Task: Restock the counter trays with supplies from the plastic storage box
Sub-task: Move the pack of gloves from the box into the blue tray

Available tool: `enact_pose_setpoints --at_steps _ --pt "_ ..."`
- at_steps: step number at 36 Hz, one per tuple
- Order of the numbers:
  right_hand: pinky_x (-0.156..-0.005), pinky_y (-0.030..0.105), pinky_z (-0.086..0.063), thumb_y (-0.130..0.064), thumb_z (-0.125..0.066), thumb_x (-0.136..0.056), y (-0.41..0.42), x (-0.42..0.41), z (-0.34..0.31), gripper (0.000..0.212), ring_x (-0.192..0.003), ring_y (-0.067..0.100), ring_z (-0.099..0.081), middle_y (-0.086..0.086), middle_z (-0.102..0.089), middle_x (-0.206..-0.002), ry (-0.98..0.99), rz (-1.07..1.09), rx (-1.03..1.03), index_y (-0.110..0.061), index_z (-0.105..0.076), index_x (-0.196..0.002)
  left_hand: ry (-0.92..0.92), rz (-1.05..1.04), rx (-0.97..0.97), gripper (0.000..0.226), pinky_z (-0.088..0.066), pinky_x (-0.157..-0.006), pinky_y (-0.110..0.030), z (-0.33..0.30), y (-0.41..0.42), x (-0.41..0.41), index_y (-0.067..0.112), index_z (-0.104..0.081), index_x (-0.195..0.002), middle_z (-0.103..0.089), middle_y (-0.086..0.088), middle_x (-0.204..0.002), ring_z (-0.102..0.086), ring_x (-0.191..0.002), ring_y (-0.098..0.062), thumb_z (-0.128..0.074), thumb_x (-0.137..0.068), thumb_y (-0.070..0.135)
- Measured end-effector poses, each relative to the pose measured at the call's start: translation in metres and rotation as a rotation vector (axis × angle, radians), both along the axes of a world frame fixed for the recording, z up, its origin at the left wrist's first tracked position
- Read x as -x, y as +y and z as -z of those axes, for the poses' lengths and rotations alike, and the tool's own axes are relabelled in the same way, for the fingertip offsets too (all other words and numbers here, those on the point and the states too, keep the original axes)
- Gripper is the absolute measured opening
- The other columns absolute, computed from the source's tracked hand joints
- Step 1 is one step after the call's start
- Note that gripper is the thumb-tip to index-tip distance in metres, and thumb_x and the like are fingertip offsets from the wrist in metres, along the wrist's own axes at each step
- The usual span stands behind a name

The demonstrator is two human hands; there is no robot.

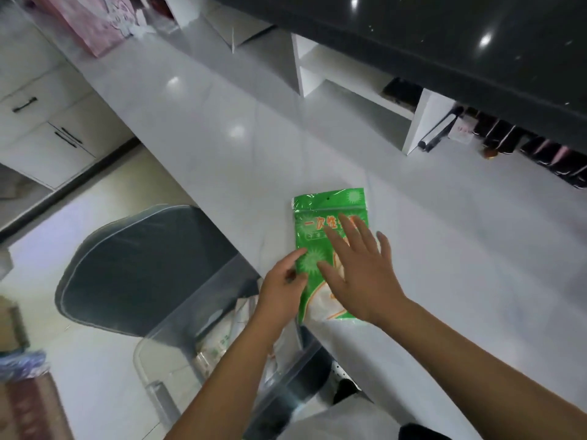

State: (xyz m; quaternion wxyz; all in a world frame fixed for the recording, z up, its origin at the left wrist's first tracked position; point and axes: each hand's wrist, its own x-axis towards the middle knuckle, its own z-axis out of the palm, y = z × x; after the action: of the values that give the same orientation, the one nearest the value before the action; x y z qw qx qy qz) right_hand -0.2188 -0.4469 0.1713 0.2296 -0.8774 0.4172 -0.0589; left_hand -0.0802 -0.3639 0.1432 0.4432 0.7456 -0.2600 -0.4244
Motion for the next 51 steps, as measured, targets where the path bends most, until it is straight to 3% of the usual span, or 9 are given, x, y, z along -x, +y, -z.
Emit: enact_pose_setpoints --at_steps 5,15,20,23,29,34,37,41,51 --pt "-0.118 0.058 0.007 -0.051 -0.014 -0.101 -0.013 -0.038 0.032 0.061 -0.151 0.027 0.012 0.000 0.003 -0.167 0.201 -0.083 0.024 -0.030 -0.005 -0.157 0.148 -0.097 0.003 0.055 -0.055 -0.082 -0.024 -0.005 0.000 -0.004 0.039 -0.059 -0.125 -0.065 0.005 -0.126 -0.068 -0.103 -0.003 -0.054 -0.095 -0.006" --pt "-0.116 0.063 0.001 -0.063 -0.009 -0.095 -0.012 -0.037 0.062 0.066 -0.152 0.024 0.005 -0.004 -0.007 -0.166 0.154 -0.025 0.085 -0.038 -0.010 -0.156 0.364 -0.150 -0.122 0.048 -0.056 -0.063 -0.029 -0.020 -0.001 -0.015 0.009 -0.052 -0.136 -0.068 -0.013 -0.126 -0.071 -0.093 -0.025 -0.062 -0.091 -0.006" --pt "-0.114 0.065 0.003 -0.064 -0.002 -0.093 -0.011 -0.034 0.062 0.067 -0.152 0.024 0.008 -0.005 -0.005 -0.166 0.171 -0.021 0.073 -0.039 -0.007 -0.155 0.351 0.008 -0.201 0.026 -0.059 -0.058 -0.025 -0.030 -0.010 -0.016 0.013 -0.069 -0.101 -0.075 -0.008 -0.099 -0.075 -0.074 -0.012 -0.063 -0.088 -0.008" --pt "-0.115 0.064 0.006 -0.059 -0.006 -0.094 -0.016 -0.033 0.061 0.062 -0.152 0.020 0.012 -0.011 -0.002 -0.166 0.127 -0.014 -0.007 -0.044 -0.007 -0.154 0.325 0.089 -0.267 0.024 -0.059 -0.061 -0.027 -0.031 -0.014 -0.020 0.013 -0.071 -0.102 -0.076 -0.006 -0.098 -0.075 -0.079 -0.016 -0.068 -0.085 -0.003" --pt "-0.121 0.049 -0.006 -0.024 -0.051 -0.096 -0.025 -0.011 0.031 0.052 -0.152 0.020 -0.011 -0.001 -0.025 -0.162 -0.311 0.191 -0.300 -0.034 -0.042 -0.146 0.407 0.045 -0.295 0.021 -0.055 -0.070 -0.033 -0.031 -0.021 -0.010 0.001 -0.067 -0.104 -0.073 -0.013 -0.089 -0.068 -0.078 -0.022 -0.070 -0.084 -0.004" --pt "-0.118 0.042 -0.025 -0.024 -0.061 -0.095 0.029 0.036 0.002 0.047 -0.145 0.020 -0.030 0.002 -0.041 -0.154 -0.556 0.456 -0.244 -0.026 -0.052 -0.140 0.397 0.121 -0.188 0.025 -0.056 -0.080 -0.040 -0.040 -0.010 -0.003 0.005 -0.063 -0.107 -0.074 -0.018 -0.103 -0.070 -0.090 -0.030 -0.069 -0.085 -0.004" --pt "-0.103 0.030 -0.038 -0.028 -0.067 -0.091 0.075 0.063 -0.014 0.046 -0.134 0.014 -0.045 -0.003 -0.053 -0.142 -0.726 0.644 -0.380 -0.028 -0.056 -0.136 0.356 0.121 -0.095 0.043 -0.057 -0.064 -0.035 -0.048 0.014 -0.004 0.008 -0.058 -0.117 -0.074 -0.016 -0.104 -0.073 -0.084 -0.028 -0.075 -0.079 -0.004" --pt "-0.095 0.037 -0.044 -0.029 -0.076 -0.084 0.140 0.096 -0.028 0.056 -0.122 0.017 -0.056 -0.005 -0.057 -0.136 -0.885 0.809 -0.570 -0.029 -0.055 -0.136 0.381 0.188 -0.006 0.044 -0.055 -0.053 -0.029 -0.062 0.070 -0.006 0.013 -0.060 -0.110 -0.079 -0.006 -0.086 -0.075 -0.070 -0.020 -0.078 -0.075 -0.005" --pt "-0.094 0.054 -0.052 -0.029 -0.076 -0.075 0.287 0.172 -0.085 0.054 -0.111 0.038 -0.066 0.014 -0.069 -0.123 -1.035 0.708 -0.830 -0.021 -0.065 -0.127 0.686 0.609 0.098 0.060 -0.060 -0.074 -0.037 -0.076 0.201 0.036 0.019 -0.065 -0.120 -0.073 -0.015 -0.119 -0.072 -0.102 -0.030 -0.085 -0.065 0.006"
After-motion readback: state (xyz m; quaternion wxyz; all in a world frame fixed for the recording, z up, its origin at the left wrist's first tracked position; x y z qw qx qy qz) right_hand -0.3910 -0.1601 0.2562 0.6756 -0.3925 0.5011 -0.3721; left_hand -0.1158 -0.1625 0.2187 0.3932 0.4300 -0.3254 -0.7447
